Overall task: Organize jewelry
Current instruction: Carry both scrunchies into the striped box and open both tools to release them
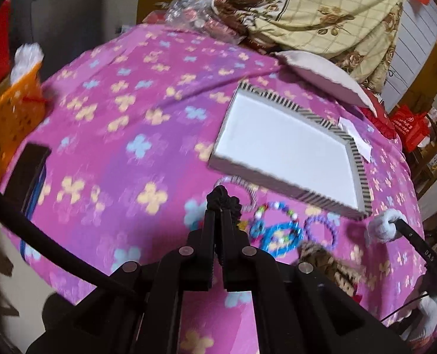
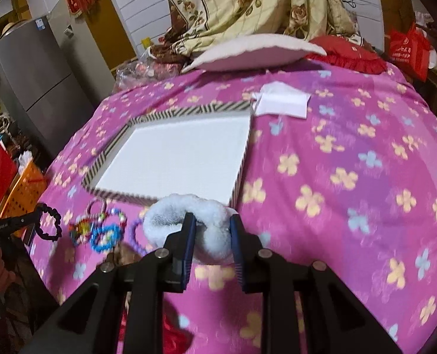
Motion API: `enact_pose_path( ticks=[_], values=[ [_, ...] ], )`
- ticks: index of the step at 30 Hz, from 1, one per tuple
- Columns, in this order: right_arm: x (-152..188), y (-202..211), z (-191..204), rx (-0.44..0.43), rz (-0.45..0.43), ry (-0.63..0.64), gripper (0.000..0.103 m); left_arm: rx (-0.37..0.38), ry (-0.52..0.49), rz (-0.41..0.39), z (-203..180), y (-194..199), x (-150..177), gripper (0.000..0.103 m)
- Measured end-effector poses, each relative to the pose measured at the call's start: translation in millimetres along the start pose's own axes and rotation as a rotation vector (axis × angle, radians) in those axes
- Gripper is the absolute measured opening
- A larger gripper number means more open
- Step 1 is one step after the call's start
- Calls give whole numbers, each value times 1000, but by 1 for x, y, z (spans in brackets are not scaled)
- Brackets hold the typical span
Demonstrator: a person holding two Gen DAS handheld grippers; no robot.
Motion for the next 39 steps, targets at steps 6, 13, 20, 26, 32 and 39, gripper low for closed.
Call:
enact_pose_path(
  ticks=[6, 13, 20, 26, 32, 39],
  values=[
    [-32, -15, 4, -12, -27, -28, 24, 5, -39, -20, -24, -11, -42, 22],
    [-43, -58, 10, -10, 22, -36, 24, -16, -56, 3, -45, -53, -75, 22],
    [-28, -89, 4, 18, 97, -35, 24, -75, -13, 83, -33, -109, -78, 22],
    [-18, -101, -5, 36, 127, -37, 25, -150, -6, 145, -16, -137, -63, 22],
    [-20, -97, 0, 13, 110, -28, 39, -145, -2, 131, -15, -135, -56, 29],
    [-29, -71, 5, 17, 19, -5, 68, -92, 0, 81, -24, -105, -56, 49]
  ],
)
Point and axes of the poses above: each gripper's, at about its wrist camera, not at the fingertips, and y roughly against the way its jaws point, z to its left, x to its underside, the point moved 8 cm from there along -y, roughly the way its jaws point, and after that the axes turned 4 degrees about -y, right-handed, at the moved point
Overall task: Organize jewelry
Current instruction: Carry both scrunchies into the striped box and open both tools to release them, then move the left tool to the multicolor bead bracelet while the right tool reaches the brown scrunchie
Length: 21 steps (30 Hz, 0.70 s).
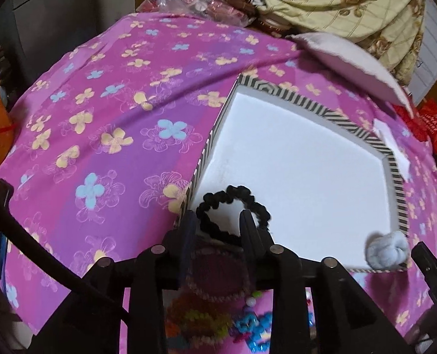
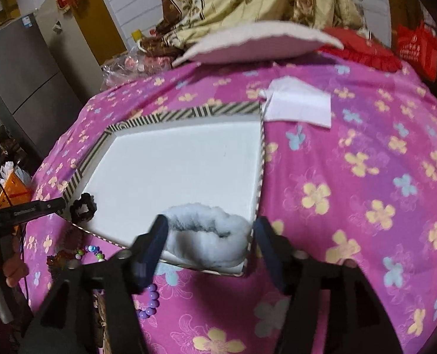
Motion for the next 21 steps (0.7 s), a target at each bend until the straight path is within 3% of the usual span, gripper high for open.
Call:
enact_pose_path(
  ticks=[4, 8, 10, 14, 17, 21],
  values=[
    [-2, 24, 1, 14, -57, -8, 74, 10, -14, -45, -1, 27, 8, 49],
    [-2, 66, 5, 90, -185, 30, 79, 3, -49, -92, -1, 53, 21, 49],
    [0, 85, 7, 116, -240, 42, 91, 1, -58, -110, -1, 65, 29, 49],
    [7, 115, 5, 170, -329, 53, 97, 5, -66, -137, -1, 82, 47, 49],
    [15, 118, 5, 157, -296, 65, 97, 12, -72, -133, -3, 87, 62, 49],
    [32, 112, 6, 75, -222, 35, 97, 29, -71, -124, -6, 93, 78, 49]
  ],
)
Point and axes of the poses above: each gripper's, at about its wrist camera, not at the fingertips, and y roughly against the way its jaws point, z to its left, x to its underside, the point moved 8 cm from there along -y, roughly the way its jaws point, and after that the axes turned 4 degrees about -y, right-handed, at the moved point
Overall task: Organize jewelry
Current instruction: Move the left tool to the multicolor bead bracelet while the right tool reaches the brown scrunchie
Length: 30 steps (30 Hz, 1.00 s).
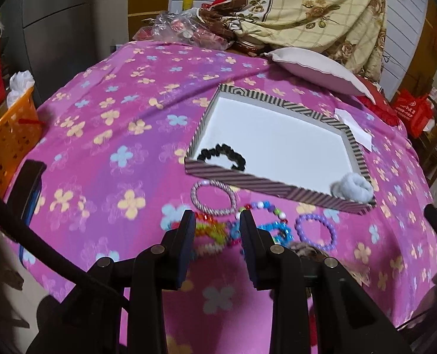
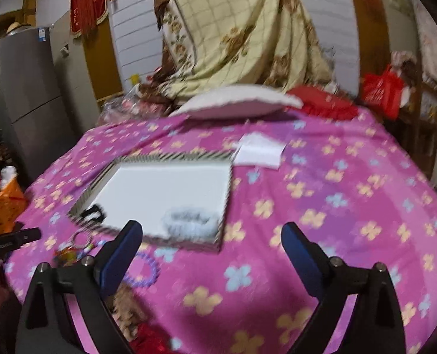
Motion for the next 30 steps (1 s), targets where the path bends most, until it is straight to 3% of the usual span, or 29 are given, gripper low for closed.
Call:
enact_pose_path(
  ticks=[3, 11, 20, 30],
  values=[
    [14, 2, 4, -29, 22, 1, 97, 12, 4, 8, -2, 6, 8, 49],
    [27, 26, 10, -91, -79, 1, 95, 25, 3, -13, -5, 24, 16, 49],
    [38, 29, 9, -48, -6, 23, 95, 9, -16, -25, 5, 36, 25, 49],
    [64, 19, 15, -75, 102, 55, 95, 23, 94, 46, 54, 22, 47, 49]
  ],
)
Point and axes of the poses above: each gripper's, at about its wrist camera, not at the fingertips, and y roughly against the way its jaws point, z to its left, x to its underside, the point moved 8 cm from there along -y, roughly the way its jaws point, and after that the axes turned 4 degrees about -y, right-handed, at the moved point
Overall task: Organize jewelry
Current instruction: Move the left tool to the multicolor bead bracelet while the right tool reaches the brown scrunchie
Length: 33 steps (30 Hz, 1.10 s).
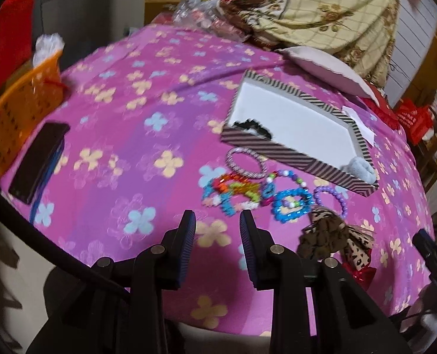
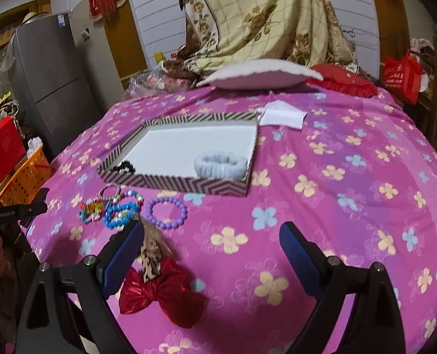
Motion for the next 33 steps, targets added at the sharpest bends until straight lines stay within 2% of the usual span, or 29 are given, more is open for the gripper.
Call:
enact_pose_path(
  ticks=[4, 8, 15, 22, 33],
  values=[
    [12, -8, 7, -11, 45, 22, 95, 2, 67, 36, 21, -13, 6, 51],
    [23, -16, 14, -23, 83, 43, 95, 31, 106, 75, 25, -26, 9, 52],
    [27, -23, 16, -29, 108, 41, 95, 62, 140, 105, 21, -44, 6, 53],
    [26, -25, 17, -31, 118, 45, 95, 99, 216, 117, 16, -62, -13, 56],
    [22, -27, 23, -44, 118, 46, 95, 40, 196, 149, 10, -87, -28, 57]
  ],
)
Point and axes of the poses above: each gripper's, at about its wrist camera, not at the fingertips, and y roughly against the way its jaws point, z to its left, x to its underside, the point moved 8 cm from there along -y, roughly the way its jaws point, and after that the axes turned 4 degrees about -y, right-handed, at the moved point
